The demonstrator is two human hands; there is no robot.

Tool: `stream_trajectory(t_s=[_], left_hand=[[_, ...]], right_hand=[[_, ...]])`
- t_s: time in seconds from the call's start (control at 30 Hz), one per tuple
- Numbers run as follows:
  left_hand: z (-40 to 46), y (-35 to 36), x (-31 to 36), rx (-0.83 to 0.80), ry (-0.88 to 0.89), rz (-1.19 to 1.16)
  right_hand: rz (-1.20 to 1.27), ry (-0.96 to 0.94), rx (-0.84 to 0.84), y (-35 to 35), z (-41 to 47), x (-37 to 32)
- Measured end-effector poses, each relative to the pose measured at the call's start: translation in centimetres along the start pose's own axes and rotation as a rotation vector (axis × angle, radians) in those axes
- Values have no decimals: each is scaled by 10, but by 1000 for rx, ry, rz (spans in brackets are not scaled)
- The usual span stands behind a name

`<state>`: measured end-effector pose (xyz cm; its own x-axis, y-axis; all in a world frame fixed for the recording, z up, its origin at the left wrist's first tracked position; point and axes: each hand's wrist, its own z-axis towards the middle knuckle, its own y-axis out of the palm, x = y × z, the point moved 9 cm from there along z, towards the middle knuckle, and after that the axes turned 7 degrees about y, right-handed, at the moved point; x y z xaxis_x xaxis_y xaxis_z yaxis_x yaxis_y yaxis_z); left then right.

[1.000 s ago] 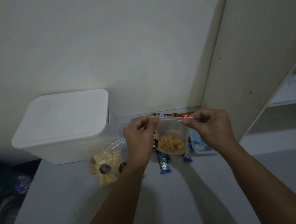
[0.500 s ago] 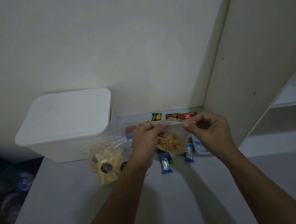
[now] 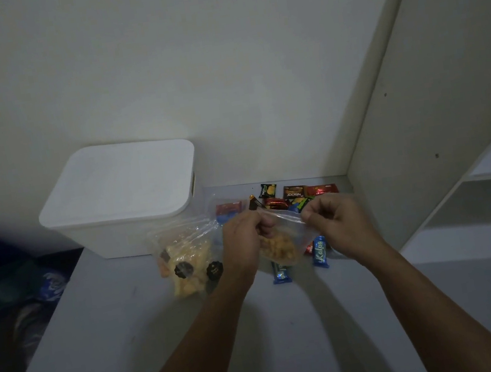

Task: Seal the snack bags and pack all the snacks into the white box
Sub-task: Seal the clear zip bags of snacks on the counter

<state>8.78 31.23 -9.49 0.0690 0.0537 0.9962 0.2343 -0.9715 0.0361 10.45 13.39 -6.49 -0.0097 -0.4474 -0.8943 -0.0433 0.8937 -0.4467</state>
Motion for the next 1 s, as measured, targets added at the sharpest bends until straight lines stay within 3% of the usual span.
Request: stream_trajectory(t_s=[0.1,0.23,0.33,0.47,0.7,0.87,1.0], left_hand=[[0,-20,-8,89,58,73],[-5,-16,-21,-146,117,181],[-9,-40,-33,-42,103,220],[-18,-73,-56,113,-64,152],[-30,-121,-88,232,-206,121],[-27,-130,-94,214,-192,245],[-15,-132,-88,204,-93,475]], right_hand=[[-28,20,-64,8,3,0],[24,70,-184,25,9,5],[78,88,-209,39,11,8],[-9,105,-340,78,8,22],[-151,126,-319,142,18,42],[-225,136,-316,162,28,46],[-231,196,-336,162,34,54]])
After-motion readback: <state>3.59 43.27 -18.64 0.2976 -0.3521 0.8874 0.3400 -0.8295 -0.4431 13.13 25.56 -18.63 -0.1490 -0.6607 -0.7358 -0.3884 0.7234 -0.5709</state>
